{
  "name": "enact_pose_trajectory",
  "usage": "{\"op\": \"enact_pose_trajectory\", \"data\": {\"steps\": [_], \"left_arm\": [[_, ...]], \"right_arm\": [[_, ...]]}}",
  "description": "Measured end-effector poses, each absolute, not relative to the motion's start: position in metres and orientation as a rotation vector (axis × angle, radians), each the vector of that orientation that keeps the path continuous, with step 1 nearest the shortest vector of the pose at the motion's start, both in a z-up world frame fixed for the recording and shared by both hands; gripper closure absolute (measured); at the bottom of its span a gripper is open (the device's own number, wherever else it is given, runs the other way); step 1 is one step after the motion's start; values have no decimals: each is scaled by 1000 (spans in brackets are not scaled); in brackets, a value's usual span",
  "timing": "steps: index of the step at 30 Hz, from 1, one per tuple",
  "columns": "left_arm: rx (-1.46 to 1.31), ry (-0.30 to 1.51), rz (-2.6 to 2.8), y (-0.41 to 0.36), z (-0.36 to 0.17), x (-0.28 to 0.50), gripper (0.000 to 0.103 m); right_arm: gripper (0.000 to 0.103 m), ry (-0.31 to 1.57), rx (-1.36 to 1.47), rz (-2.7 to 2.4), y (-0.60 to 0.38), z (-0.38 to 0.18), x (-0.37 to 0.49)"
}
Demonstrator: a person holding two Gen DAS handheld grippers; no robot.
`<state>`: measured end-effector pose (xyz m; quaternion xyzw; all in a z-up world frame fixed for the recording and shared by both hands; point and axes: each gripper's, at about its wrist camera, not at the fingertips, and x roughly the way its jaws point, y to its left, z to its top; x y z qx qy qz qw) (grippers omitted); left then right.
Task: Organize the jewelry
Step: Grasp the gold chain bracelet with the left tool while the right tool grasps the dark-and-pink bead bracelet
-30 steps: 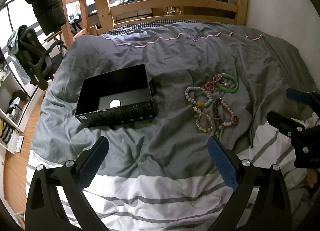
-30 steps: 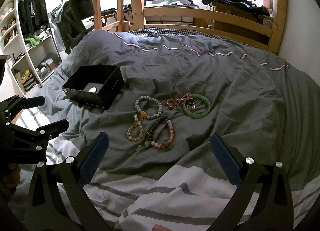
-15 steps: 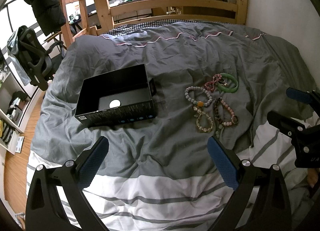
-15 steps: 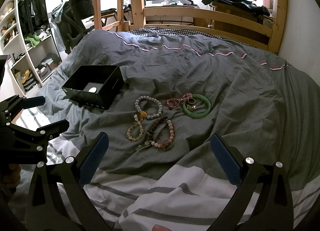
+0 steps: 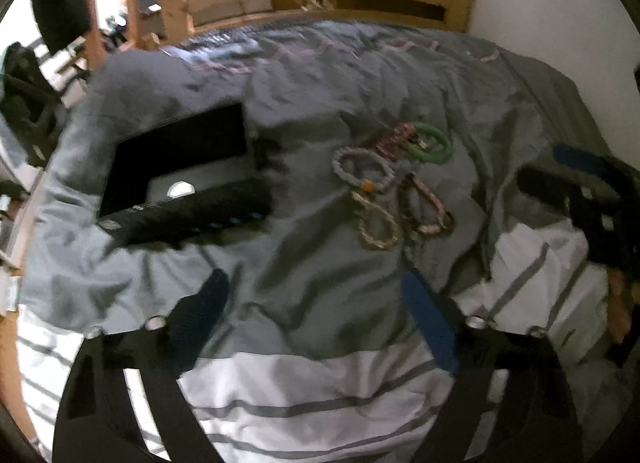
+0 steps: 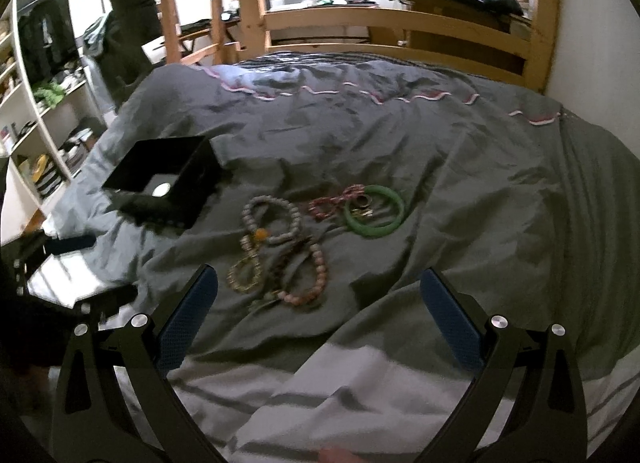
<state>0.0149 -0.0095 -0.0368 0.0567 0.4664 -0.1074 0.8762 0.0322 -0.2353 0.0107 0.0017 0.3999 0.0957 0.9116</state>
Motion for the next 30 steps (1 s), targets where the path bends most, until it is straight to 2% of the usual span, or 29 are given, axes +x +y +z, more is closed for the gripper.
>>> {"op": "enact_pose_trajectory", "data": {"steps": [7, 8, 10, 12, 15, 18, 20, 21, 23, 24, 26, 30], "left_arm": [[84, 1011, -369, -31, -63, 43, 27], [60, 1030, -398, -34, -68, 49, 37], [21, 1077, -429, -39, -81, 62, 45], [30, 1085, -424, -44, -91, 68, 45], [44, 1097, -426, -49, -102, 76, 46], [32, 1102, -439, -50, -106, 84, 46], [34, 1107, -447, -51, -108, 90, 46], [36, 1110, -451, -52, -110, 93, 49], [37, 1129, -455, -52, -116, 97, 67], [35, 1137, -455, -51, -119, 99, 72], [35, 1142, -439, -50, -120, 99, 86], [15, 1150, -453, -47, -113, 98, 94]], "right_arm": [[6, 888, -19, 189, -240, -4, 80], [10, 903, -27, 193, -239, -8, 86], [25, 944, -42, 215, -235, -19, 98], [39, 979, -48, 250, -230, -30, 108], [51, 1025, -25, 325, -224, -45, 119], [62, 1078, -25, 366, -217, -60, 127], [65, 1127, -20, 383, -214, -72, 131], [71, 1144, -24, 384, -213, -76, 132], [85, 1172, -25, 392, -210, -86, 134], [91, 1177, -27, 398, -208, -89, 134], [94, 1179, -31, 399, -207, -91, 134], [94, 1147, 26, 404, -210, -84, 133]]}}
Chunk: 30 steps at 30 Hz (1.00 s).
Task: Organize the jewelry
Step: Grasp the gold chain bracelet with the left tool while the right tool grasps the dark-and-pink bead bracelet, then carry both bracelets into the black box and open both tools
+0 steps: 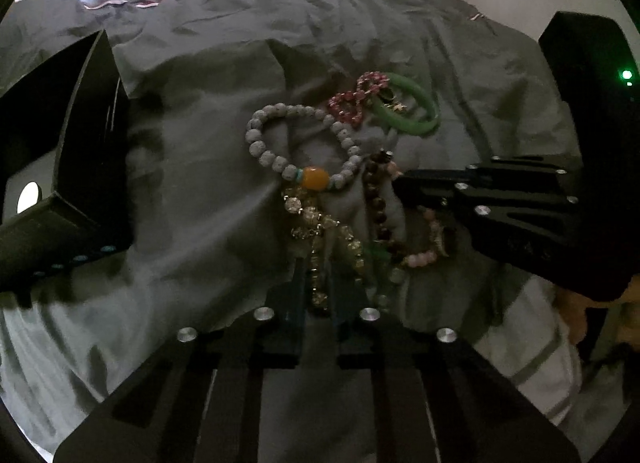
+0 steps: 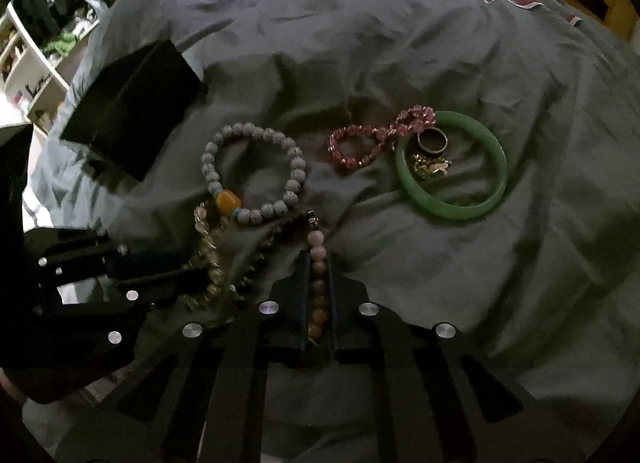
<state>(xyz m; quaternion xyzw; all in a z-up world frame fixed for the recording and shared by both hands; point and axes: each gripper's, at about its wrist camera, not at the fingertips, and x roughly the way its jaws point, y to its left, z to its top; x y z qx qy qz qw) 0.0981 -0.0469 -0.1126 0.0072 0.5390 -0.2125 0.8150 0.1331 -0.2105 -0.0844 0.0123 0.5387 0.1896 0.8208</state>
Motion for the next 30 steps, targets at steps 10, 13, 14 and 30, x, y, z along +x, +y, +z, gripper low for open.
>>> {"op": "enact_pose_trajectory", "data": {"steps": [10, 13, 14, 30], "left_arm": [[18, 1067, -472, -40, -72, 84, 96], [21, 1054, -461, -40, -68, 82, 96], [18, 1051, -458, -39, -65, 82, 96], [8, 965, -393, -15, -10, 72, 96]], "right_arm": [[94, 962, 132, 476, -219, -36, 125], [94, 962, 133, 482, -214, -37, 126], [94, 948, 143, 495, -213, -34, 126], [94, 830, 148, 532, -202, 17, 107]]}}
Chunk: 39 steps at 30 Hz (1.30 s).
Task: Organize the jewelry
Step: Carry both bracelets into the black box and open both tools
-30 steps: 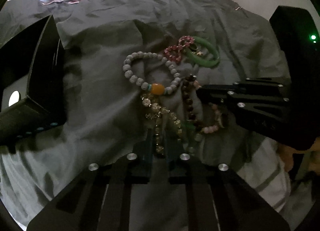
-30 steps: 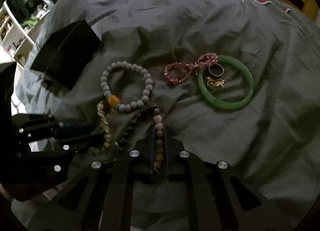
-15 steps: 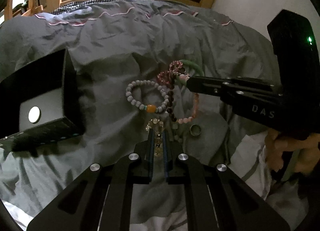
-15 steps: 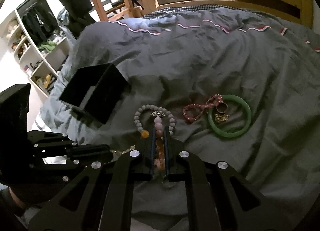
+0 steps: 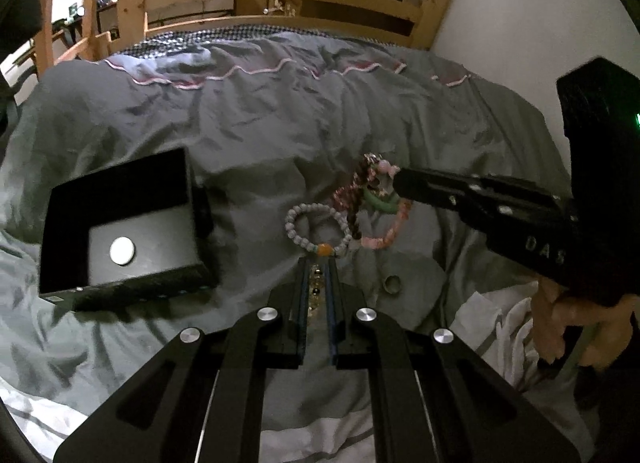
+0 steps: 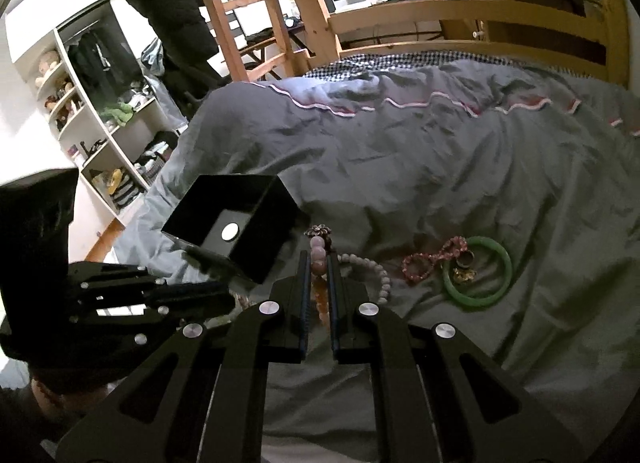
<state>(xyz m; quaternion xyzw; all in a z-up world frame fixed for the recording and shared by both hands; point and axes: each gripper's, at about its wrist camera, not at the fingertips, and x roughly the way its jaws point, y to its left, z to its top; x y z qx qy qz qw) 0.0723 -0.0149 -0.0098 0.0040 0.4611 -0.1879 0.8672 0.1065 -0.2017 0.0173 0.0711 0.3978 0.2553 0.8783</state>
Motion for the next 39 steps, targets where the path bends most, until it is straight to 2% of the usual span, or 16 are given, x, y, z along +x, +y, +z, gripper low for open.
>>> {"op": "enact_pose_trajectory", "data": {"steps": [13, 25, 39], "left_arm": [[4, 918, -269, 31, 22, 82, 96], [-41, 850, -76, 102, 38, 103, 96], [-102, 922, 25, 138, 0, 128, 96]], "right_arm": [[94, 804, 101, 525, -159, 48, 110], [94, 768, 70, 592, -81, 63, 136], [94, 895, 22, 630, -31, -2, 157]]}}
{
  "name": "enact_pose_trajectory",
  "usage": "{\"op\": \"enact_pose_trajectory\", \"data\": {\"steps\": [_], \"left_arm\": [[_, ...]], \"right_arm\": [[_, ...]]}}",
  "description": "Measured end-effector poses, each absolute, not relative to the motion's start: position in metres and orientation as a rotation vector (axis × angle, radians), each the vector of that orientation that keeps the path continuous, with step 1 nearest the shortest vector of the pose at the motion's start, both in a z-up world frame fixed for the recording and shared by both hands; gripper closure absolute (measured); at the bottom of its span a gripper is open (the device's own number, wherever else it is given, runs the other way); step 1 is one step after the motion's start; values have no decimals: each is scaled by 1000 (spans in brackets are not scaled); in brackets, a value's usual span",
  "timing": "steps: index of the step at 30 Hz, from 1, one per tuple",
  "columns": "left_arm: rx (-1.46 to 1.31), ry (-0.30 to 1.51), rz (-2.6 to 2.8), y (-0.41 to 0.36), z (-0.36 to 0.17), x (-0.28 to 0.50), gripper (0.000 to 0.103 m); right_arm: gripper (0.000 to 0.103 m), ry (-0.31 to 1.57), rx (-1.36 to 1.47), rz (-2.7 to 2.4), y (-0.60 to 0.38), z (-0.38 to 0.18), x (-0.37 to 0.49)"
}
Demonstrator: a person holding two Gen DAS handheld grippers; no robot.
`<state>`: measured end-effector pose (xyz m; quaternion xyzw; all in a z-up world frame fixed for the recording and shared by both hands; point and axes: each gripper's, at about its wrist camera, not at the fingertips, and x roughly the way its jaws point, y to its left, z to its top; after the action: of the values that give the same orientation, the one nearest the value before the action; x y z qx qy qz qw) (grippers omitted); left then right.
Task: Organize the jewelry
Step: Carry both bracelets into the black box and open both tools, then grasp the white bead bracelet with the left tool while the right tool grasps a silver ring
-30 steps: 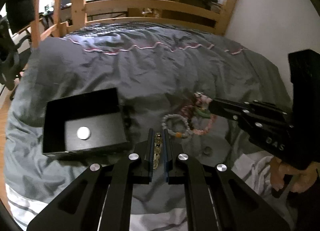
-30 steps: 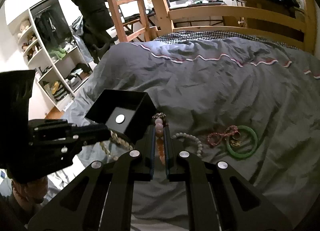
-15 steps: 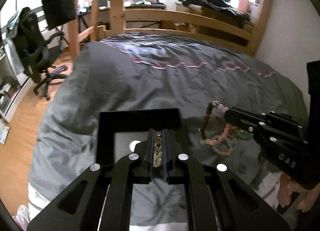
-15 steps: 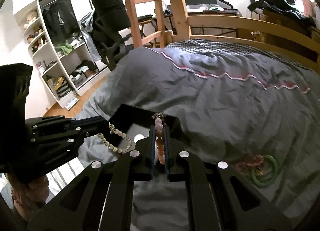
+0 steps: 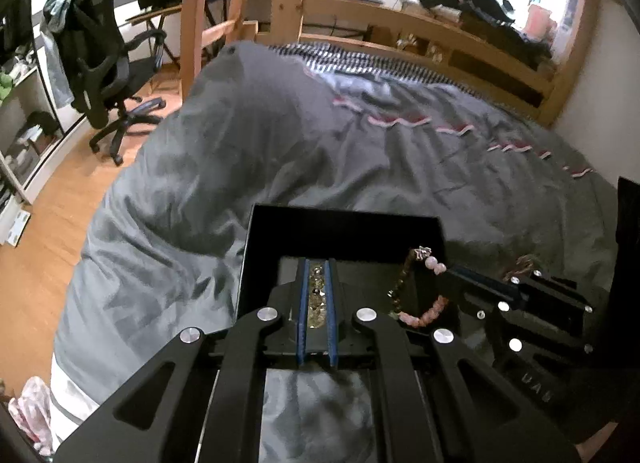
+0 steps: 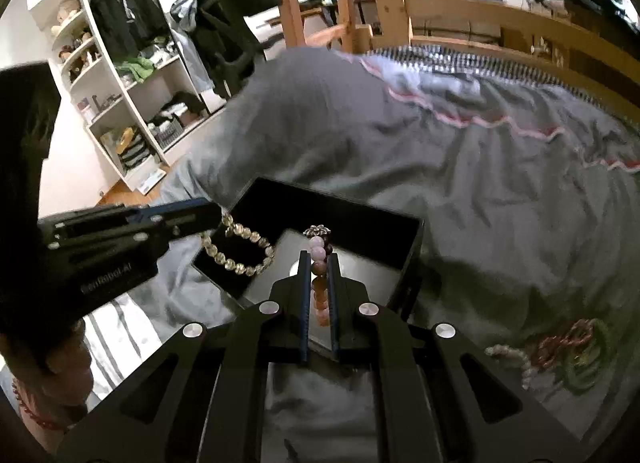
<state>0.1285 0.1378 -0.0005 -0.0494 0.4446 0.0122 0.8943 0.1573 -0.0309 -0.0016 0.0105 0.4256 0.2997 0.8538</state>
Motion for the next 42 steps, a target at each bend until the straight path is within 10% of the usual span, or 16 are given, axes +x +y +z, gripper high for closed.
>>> {"op": "enact_pose_trajectory", "data": {"steps": [4, 6, 8, 16, 42], "left_arm": [[-116, 933, 40, 140, -3, 129, 95], [-122, 918, 44, 141, 1, 126, 91], [-136, 908, 26, 142, 4, 124, 56], [-115, 802, -5, 129, 25, 111, 16], [69, 823, -241, 8, -7, 88, 8]], "right_arm": [[88, 948, 26, 615, -32, -16, 161], [33, 934, 50, 606, -37, -14, 160], [8, 881, 97, 592, -48, -5, 156], [4, 870, 62, 408, -95, 14, 157], [4, 909, 33, 218, -222, 5, 126]]}}
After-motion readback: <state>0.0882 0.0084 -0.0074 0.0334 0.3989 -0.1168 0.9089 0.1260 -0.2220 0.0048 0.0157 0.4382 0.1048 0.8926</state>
